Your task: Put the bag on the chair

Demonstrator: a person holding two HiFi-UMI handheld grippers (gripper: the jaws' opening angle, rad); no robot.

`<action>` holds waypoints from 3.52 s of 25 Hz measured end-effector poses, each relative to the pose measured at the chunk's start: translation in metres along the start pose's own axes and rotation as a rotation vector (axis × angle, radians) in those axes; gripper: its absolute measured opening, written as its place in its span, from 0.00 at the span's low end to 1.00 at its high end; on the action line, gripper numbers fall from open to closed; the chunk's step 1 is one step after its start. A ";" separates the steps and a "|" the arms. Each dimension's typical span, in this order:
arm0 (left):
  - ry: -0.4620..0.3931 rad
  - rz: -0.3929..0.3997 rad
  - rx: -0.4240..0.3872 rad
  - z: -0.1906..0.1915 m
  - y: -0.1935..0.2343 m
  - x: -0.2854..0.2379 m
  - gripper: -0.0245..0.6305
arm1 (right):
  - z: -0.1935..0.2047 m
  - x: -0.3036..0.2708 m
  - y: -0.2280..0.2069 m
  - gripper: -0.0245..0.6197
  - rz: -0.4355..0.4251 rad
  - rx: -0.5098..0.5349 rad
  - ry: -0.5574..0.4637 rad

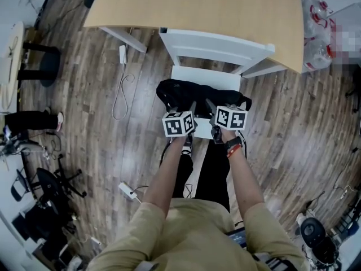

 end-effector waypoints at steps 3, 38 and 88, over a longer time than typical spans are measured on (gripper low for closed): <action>0.010 -0.006 0.013 0.010 0.008 -0.009 0.16 | 0.009 -0.010 -0.009 0.19 0.002 -0.003 0.014; 0.137 -0.116 0.351 0.081 0.083 -0.021 0.49 | 0.079 -0.029 -0.025 0.53 0.020 -0.134 0.097; -0.345 0.215 -0.345 -0.132 -0.097 0.247 0.29 | -0.086 0.257 0.172 0.23 0.087 0.317 -0.525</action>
Point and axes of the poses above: the fingertips, and each gripper's own axes: x backward along the fingers, y to its left, z out of its underside, the point moved 4 cm from there along x, backward along the fingers, and after that the axes turned 12 degrees about -y, right-handed, at the moved point
